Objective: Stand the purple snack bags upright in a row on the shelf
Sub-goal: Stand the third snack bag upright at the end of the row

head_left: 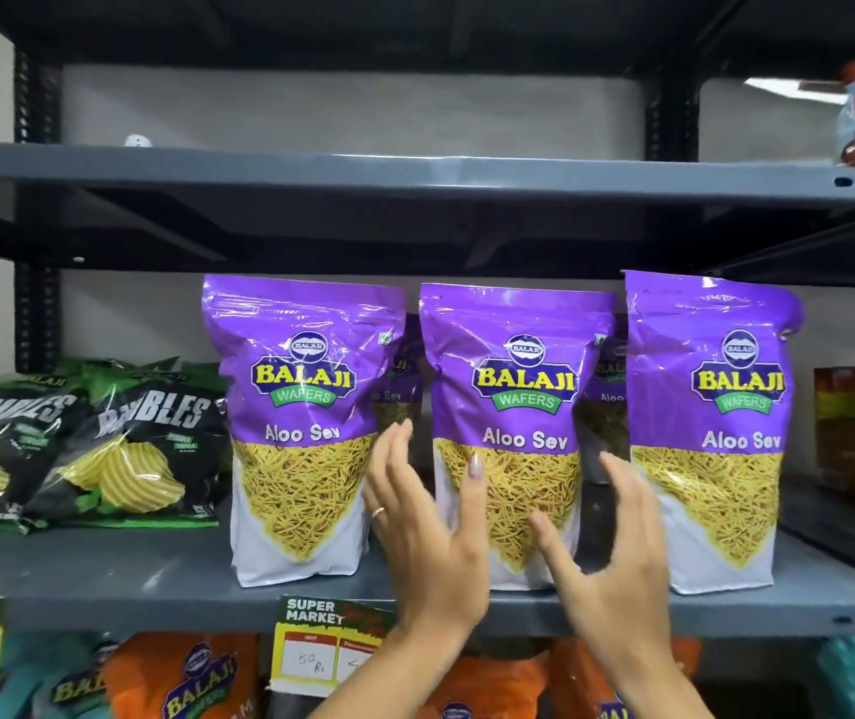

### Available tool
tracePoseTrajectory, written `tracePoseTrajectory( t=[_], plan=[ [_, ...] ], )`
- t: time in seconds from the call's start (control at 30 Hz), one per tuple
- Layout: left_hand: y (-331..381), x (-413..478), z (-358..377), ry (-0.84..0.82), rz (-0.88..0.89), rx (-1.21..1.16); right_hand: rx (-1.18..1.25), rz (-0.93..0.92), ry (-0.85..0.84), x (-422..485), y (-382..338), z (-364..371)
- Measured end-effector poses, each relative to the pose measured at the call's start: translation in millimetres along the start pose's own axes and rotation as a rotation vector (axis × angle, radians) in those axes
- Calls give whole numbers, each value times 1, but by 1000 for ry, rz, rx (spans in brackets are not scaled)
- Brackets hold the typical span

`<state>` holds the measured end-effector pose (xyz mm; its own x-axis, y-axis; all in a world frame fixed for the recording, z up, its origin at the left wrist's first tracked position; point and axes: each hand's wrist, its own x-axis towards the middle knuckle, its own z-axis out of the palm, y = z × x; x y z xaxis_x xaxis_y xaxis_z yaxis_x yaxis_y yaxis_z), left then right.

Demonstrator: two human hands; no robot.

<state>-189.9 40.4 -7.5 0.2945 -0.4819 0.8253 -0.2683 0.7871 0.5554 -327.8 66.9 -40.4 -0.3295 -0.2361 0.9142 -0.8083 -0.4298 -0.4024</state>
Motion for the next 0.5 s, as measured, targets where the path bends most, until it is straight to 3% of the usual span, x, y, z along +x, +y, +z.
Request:
tracePoseTrajectory(
  t=[0.1, 0.17, 0.27, 0.37, 0.5],
  plan=[
    [-17, 20, -45, 230, 136, 18, -26, -444, 94, -9, -12, 7],
    [-39, 44, -74, 345, 51, 62, 60, -503, -28, -13, -28, 23],
    [-73, 78, -95, 282, -244, 27, 170, -285, -373, -15, -58, 58],
    [-91, 94, -99, 157, -627, -344, 318, 118, -693, -15, -80, 101],
    [-102, 96, -96, 113, -666, -350, 458, 357, -769, -10, -93, 132]
  ],
)
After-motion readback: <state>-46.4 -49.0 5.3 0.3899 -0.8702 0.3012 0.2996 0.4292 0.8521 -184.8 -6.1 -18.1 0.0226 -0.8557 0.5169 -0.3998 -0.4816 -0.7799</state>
